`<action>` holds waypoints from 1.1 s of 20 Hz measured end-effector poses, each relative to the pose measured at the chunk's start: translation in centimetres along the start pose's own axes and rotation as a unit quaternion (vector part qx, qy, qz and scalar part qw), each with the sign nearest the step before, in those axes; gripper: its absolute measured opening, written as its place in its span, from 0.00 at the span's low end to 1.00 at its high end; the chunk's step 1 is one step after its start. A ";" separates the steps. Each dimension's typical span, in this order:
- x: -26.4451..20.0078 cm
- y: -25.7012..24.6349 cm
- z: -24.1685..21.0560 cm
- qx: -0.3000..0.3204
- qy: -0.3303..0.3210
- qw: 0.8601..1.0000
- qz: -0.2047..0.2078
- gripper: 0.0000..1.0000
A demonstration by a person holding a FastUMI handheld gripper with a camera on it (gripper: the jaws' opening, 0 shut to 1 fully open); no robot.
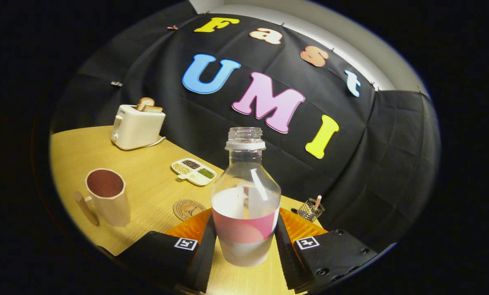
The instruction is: Take the bottle from table, then pour the juice into the cup, finally place the bottle on the coaster
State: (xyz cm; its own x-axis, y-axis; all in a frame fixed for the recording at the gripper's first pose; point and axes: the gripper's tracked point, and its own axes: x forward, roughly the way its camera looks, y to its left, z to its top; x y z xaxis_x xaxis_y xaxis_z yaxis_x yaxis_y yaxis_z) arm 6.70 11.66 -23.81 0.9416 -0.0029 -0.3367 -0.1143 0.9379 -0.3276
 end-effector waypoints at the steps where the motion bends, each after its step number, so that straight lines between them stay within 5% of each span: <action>1: -0.2 0.2 0.5 -0.021 -0.002 1.000 0.006 0.71; 8: -0.5 2.5 1.9 -0.176 0.001 0.984 0.008 0.71; 13: -0.2 4.0 2.2 -0.284 0.000 0.959 -0.010 0.71; 22: 0.5 7.6 1.1 -0.386 0.004 0.922 0.016 0.71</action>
State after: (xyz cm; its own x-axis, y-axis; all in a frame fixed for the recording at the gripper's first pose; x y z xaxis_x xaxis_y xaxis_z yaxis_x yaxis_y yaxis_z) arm 6.62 19.13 -25.45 0.9319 0.0161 -0.3624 -0.3365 0.4115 -0.8470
